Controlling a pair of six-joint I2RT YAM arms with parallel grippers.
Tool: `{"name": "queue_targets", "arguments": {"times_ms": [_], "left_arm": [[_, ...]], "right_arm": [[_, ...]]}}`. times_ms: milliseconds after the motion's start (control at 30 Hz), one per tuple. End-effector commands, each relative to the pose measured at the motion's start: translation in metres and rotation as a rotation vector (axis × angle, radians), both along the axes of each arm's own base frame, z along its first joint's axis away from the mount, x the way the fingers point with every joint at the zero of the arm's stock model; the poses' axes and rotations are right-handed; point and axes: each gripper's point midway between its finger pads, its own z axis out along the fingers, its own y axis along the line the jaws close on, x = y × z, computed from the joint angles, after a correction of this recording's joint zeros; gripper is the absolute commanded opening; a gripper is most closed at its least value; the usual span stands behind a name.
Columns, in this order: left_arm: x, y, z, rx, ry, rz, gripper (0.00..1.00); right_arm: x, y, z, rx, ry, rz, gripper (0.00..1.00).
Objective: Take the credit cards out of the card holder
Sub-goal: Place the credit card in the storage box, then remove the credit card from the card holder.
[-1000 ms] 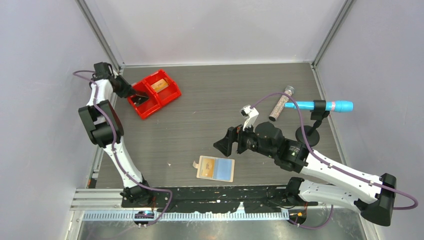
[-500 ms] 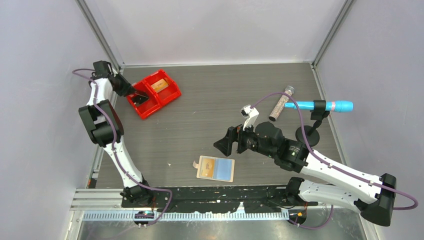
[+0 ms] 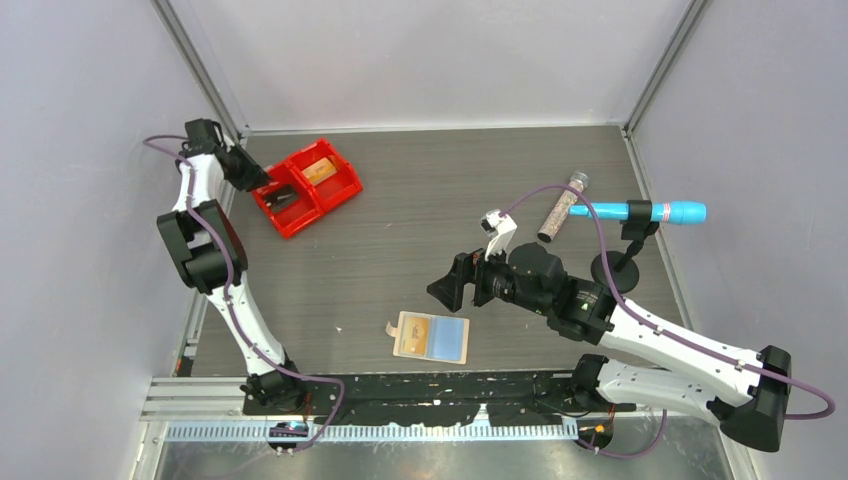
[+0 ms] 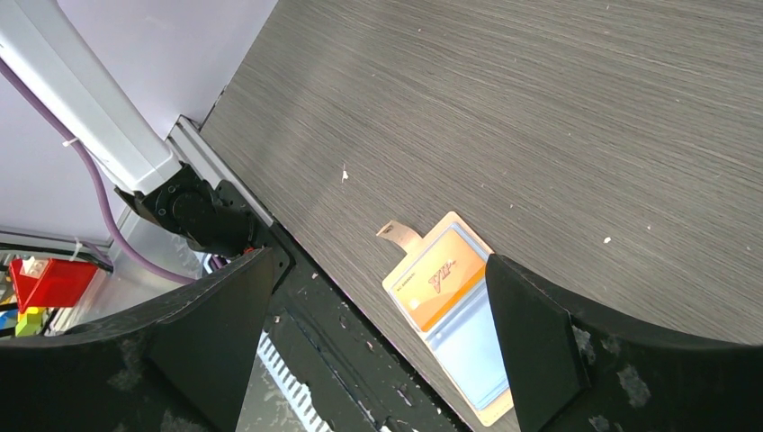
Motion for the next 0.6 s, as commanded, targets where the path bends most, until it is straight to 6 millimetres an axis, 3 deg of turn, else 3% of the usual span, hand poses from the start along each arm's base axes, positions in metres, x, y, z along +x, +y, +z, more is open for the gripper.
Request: {"name": "queue_targets", "arguments": {"times_ms": [0,167,300,567], "left_arm": [[0.007,0.001,0.024,0.01,-0.048,0.006,0.23],[0.006,-0.018,0.046,0.008,-0.077,-0.028,0.23],[-0.003,-0.039,0.076,0.01,-0.114,-0.058,0.24],[-0.052,-0.1,0.101,-0.008,-0.123,-0.137,0.25]], "right_arm": [[0.007,0.0,0.021,0.046,-0.042,-0.026,0.95],[0.009,-0.001,0.015,0.032,-0.037,-0.038,0.96],[0.012,-0.003,0.006,0.026,0.008,-0.08,0.95],[0.007,0.001,-0.017,0.037,0.118,-0.102,0.98]]}}
